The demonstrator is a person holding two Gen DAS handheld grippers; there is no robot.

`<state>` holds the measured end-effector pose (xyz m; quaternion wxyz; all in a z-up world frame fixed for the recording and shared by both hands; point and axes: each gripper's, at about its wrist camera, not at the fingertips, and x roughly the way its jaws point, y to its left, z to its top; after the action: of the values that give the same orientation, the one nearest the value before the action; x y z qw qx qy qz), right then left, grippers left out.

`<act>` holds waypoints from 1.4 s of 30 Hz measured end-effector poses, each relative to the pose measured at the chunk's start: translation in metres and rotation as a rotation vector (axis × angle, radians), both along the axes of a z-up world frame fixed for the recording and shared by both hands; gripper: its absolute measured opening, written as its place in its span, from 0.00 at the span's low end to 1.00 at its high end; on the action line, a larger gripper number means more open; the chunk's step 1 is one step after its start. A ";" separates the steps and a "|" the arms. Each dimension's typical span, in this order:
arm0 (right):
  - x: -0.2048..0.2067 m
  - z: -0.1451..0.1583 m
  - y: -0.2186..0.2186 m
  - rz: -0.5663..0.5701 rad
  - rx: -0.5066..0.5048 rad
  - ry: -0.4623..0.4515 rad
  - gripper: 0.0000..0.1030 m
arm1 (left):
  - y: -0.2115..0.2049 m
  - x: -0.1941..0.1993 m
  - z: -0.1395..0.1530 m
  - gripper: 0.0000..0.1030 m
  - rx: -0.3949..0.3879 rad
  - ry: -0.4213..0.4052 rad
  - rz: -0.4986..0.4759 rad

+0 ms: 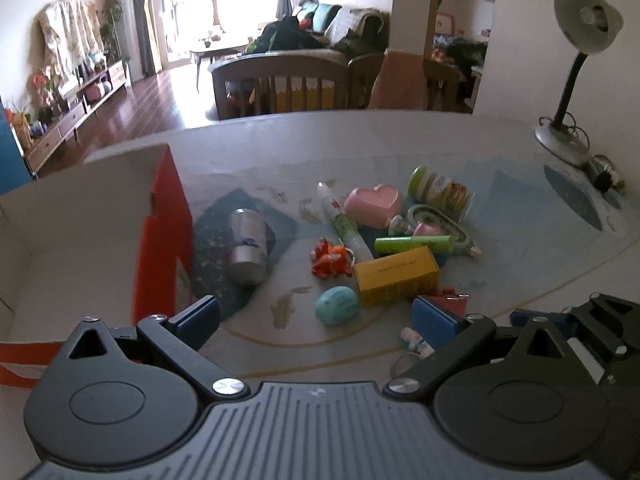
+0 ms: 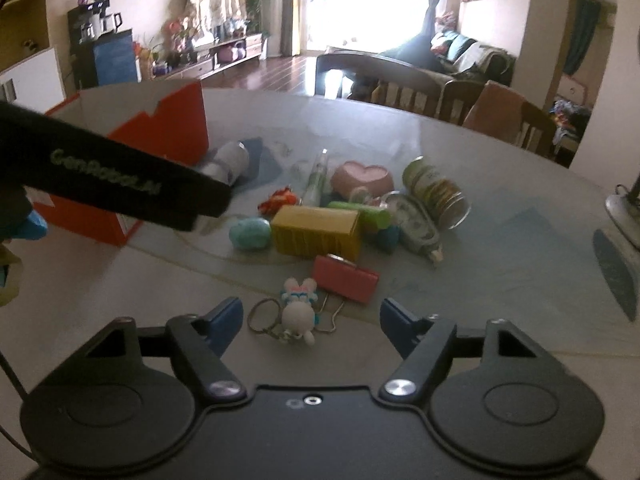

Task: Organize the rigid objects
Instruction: 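Reach the left tool toward the teal egg while the right tool reaches the white bunny keychain, then close the left tool on the teal egg while the right tool grasps the bunny keychain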

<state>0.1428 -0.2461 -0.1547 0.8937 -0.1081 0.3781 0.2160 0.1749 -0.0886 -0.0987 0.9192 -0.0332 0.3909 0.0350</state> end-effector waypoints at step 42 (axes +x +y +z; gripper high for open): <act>0.035 -0.031 0.006 0.128 0.006 0.081 0.32 | -0.005 0.070 -0.069 0.34 0.014 0.143 -0.005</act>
<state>0.1777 -0.2398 -0.1859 0.8623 -0.1206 0.4059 0.2778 0.2451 -0.0932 -0.1675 0.8893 -0.0230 0.4552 0.0378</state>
